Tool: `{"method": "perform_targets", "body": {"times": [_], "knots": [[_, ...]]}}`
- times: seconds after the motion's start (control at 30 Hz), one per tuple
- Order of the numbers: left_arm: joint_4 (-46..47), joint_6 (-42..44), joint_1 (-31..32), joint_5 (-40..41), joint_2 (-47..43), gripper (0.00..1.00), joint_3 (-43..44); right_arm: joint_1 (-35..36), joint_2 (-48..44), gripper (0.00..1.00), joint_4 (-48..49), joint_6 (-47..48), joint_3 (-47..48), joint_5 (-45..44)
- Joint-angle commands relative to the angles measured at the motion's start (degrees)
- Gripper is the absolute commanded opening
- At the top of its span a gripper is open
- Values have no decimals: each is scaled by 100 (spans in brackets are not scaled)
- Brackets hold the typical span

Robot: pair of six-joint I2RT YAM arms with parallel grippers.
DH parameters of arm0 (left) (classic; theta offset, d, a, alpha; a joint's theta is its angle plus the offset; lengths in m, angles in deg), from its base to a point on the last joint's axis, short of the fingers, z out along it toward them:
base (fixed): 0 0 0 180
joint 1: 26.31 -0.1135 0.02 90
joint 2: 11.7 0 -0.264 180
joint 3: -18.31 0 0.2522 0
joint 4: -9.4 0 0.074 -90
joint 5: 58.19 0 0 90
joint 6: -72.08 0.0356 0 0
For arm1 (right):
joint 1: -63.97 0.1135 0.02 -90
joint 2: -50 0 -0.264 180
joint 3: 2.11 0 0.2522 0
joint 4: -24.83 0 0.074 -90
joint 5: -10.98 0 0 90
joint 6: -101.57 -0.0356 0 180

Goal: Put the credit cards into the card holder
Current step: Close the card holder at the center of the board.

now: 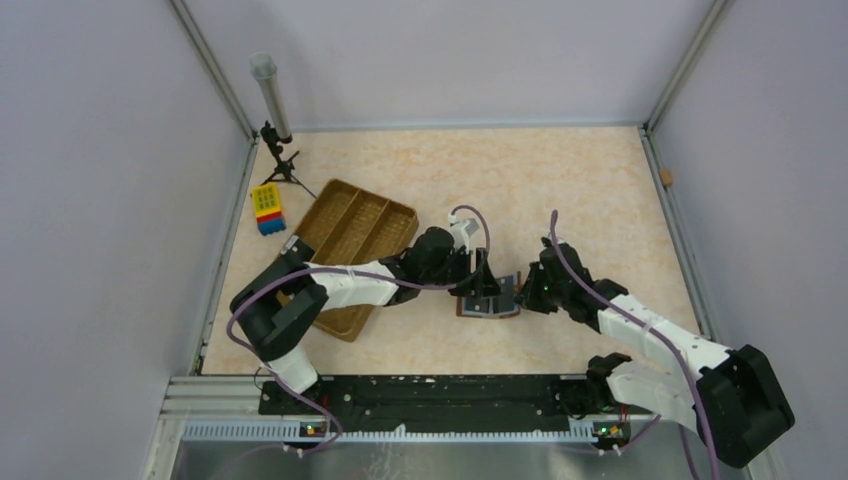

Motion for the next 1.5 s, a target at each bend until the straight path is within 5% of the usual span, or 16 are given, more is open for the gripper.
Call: {"method": "perform_targets", "body": {"times": [0.0, 0.27, 0.63, 1.2, 1.47], "knots": [[-459, 236, -114, 294, -616, 68, -141, 53, -103, 0, -272, 256, 457, -356], [-1600, 139, -421, 1079, -1164, 76, -406, 53, 210, 0, -1150, 1015, 1379, -883], [-283, -61, -582, 344, -522, 78, -750, 369, 1346, 0, -1463, 1092, 2306, -1460], [773, 156, -600, 227, 422, 55, -731, 1450, 2505, 29, -972, 726, 3081, -1495], [13, 406, -596, 591, -631, 57, -1101, 1475, 2912, 33, -465, 612, 2896, -1174]]}}
